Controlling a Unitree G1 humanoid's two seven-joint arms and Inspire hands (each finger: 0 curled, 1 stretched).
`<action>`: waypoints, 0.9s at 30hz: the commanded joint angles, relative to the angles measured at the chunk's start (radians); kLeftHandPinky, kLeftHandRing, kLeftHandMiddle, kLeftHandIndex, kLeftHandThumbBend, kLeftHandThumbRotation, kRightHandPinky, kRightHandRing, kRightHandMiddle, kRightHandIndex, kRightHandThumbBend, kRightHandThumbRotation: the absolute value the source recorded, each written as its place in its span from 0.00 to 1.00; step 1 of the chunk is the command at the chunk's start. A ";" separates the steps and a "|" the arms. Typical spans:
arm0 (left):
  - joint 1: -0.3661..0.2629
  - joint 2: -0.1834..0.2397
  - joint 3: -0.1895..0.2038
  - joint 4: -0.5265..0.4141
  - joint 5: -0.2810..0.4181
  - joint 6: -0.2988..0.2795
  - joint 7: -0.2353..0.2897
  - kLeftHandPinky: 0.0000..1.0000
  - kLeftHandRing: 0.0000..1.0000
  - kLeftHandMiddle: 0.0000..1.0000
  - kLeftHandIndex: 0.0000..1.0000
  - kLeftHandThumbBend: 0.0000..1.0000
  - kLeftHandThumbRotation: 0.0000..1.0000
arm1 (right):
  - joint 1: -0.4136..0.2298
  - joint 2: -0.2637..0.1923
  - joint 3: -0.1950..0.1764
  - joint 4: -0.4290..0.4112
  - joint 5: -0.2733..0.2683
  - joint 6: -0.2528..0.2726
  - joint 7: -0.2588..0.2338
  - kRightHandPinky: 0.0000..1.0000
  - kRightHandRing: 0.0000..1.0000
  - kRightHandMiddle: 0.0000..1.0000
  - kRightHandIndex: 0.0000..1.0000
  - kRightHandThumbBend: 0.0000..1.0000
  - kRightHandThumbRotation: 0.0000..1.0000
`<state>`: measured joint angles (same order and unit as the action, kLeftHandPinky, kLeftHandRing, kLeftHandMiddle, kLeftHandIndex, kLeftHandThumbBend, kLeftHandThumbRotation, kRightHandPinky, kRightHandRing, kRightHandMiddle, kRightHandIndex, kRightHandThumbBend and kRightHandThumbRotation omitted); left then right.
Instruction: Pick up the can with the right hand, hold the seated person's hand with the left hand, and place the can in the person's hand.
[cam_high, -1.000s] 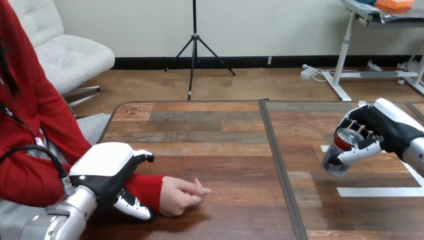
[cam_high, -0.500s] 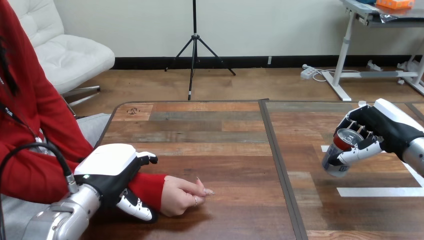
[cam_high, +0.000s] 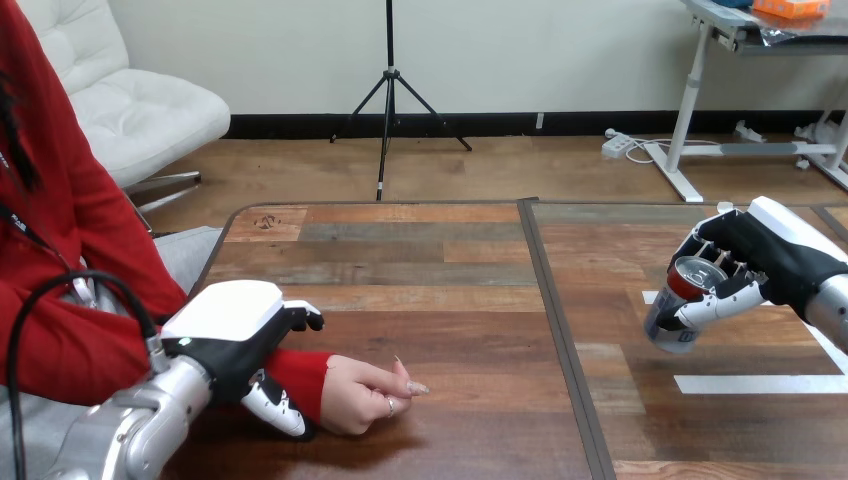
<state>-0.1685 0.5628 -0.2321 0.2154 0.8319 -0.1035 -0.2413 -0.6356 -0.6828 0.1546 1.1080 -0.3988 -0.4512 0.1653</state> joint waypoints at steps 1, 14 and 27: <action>-0.072 0.014 -0.029 0.028 0.013 0.017 -0.011 0.79 0.80 0.80 0.79 0.95 0.18 | -0.090 -0.039 -0.033 -0.062 0.028 -0.004 -0.007 0.38 0.40 0.44 0.48 0.77 0.00; -0.100 0.026 -0.069 0.044 0.041 0.040 -0.023 0.77 0.78 0.79 0.76 0.94 0.12 | -0.084 -0.039 -0.041 -0.070 0.033 -0.017 -0.012 0.39 0.41 0.45 0.47 0.78 0.00; -0.129 0.023 -0.094 0.061 0.053 0.079 -0.051 0.75 0.78 0.77 0.73 0.92 0.11 | -0.079 -0.044 -0.039 -0.086 0.026 -0.007 -0.015 0.38 0.40 0.44 0.48 0.78 0.00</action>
<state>-0.2492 0.5662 -0.3042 0.2389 0.8605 -0.0569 -0.2764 -0.6355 -0.6829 0.1458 1.0881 -0.3946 -0.4511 0.1653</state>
